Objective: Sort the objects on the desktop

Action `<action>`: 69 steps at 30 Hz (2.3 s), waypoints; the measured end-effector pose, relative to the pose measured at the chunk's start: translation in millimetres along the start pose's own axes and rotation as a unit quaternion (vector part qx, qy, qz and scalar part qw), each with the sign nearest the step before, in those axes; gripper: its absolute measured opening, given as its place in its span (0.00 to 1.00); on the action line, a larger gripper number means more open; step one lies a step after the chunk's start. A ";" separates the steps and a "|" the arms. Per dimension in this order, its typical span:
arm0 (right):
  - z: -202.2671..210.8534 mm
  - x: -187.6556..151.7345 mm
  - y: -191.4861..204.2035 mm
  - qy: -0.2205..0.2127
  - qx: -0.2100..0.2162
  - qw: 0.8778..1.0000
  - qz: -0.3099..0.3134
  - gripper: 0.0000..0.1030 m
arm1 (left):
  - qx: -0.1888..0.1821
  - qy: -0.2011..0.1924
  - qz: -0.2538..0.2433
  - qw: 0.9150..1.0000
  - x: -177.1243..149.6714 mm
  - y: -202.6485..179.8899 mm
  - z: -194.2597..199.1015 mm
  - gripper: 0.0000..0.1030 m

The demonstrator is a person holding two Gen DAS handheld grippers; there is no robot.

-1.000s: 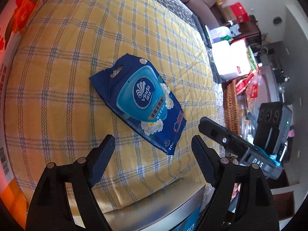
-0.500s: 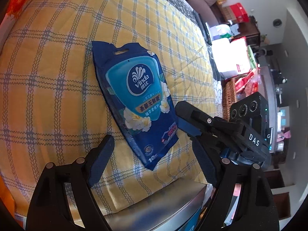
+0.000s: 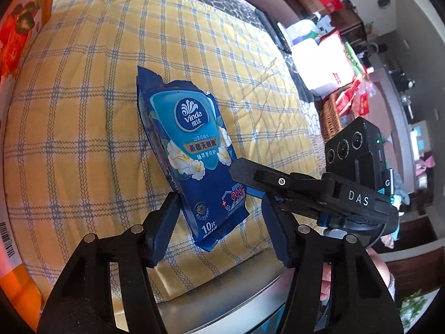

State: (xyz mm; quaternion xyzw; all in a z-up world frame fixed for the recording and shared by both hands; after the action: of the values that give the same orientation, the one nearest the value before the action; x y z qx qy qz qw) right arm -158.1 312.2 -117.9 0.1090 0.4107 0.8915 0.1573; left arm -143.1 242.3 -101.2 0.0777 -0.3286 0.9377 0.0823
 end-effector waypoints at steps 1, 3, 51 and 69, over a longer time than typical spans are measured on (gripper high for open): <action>0.7 -0.8 1.5 0.000 -0.001 1.000 0.004 0.47 | 0.006 -0.002 -0.009 1.000 0.0 -2.4 2.1 0.55; 3.5 -2.2 3.8 -0.003 -0.002 1.000 0.007 0.47 | 0.011 -0.006 -0.020 1.000 0.4 -7.5 6.6 0.55; 80.4 -20.6 171.6 -0.073 0.039 0.991 0.109 0.47 | -0.054 -0.108 -0.067 0.990 22.7 -71.2 175.1 0.56; -18.2 -52.1 310.4 -0.023 0.075 0.979 0.189 0.47 | -0.023 -0.184 -0.019 0.982 33.7 40.1 299.5 0.56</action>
State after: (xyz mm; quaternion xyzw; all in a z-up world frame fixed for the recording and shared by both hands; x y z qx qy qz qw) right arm -175.0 89.9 105.0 0.2162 0.4447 0.8691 -0.0134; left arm -156.7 26.5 112.5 0.2532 -0.3581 0.8978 0.0401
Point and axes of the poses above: each gripper's, at about its wrist camera, not at the fingertips, and z roughly against the way its jaws point, y to its left, x to its top, the point moved 10 cm from there along -z, roughly the way its jaws point, and after that the axes turned 1 degree about z, right-handed, at the moved point
